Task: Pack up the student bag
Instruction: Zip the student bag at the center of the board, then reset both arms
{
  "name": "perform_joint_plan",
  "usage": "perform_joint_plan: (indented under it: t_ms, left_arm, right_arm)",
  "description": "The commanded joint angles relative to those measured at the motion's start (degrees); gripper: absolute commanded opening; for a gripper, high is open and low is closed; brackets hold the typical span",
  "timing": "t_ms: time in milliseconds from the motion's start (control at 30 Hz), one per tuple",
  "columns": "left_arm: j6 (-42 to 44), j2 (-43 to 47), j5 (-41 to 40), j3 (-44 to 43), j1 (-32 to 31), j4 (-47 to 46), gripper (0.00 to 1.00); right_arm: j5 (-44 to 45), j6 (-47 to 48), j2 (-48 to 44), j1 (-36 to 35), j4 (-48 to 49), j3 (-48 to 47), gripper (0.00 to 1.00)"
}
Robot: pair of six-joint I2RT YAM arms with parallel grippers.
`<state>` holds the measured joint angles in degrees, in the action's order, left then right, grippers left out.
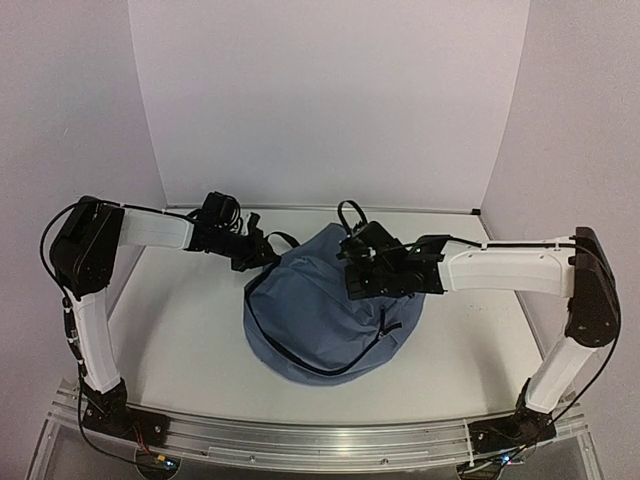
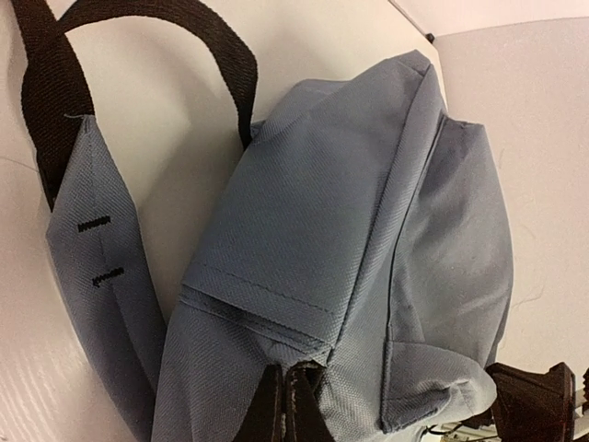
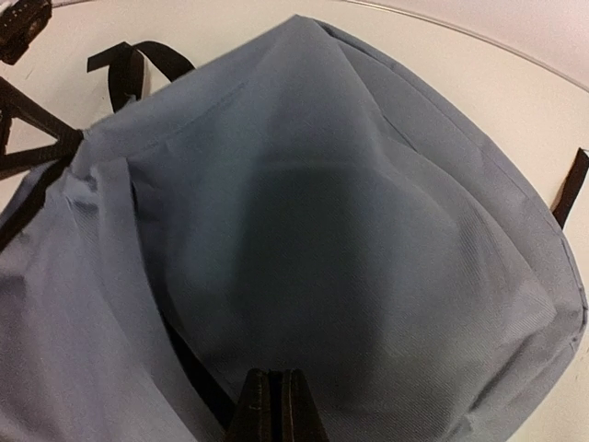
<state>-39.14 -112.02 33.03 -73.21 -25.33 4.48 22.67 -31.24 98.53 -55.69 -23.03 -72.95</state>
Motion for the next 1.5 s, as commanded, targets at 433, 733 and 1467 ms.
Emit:
perform_joint_plan:
  t_ms: [433, 733, 1467]
  left_arm:
    - [-1.00, -4.58, -10.37, -5.63, 9.68, -4.24, 0.00]
    - [2.95, -1.93, -4.49, -6.42, 9.39, -4.24, 0.34]
    - [13.43, 25.88, -15.89, 12.89, 33.34, 3.81, 0.96]
  right_arm:
    - [-2.74, -6.33, -7.66, 1.80, 1.80, 12.38, 0.00]
    - [-9.64, 1.69, -6.21, 1.91, 3.50, 3.80, 0.43]
    - [-35.40, 12.37, -7.97, 43.36, 17.84, 8.20, 0.96]
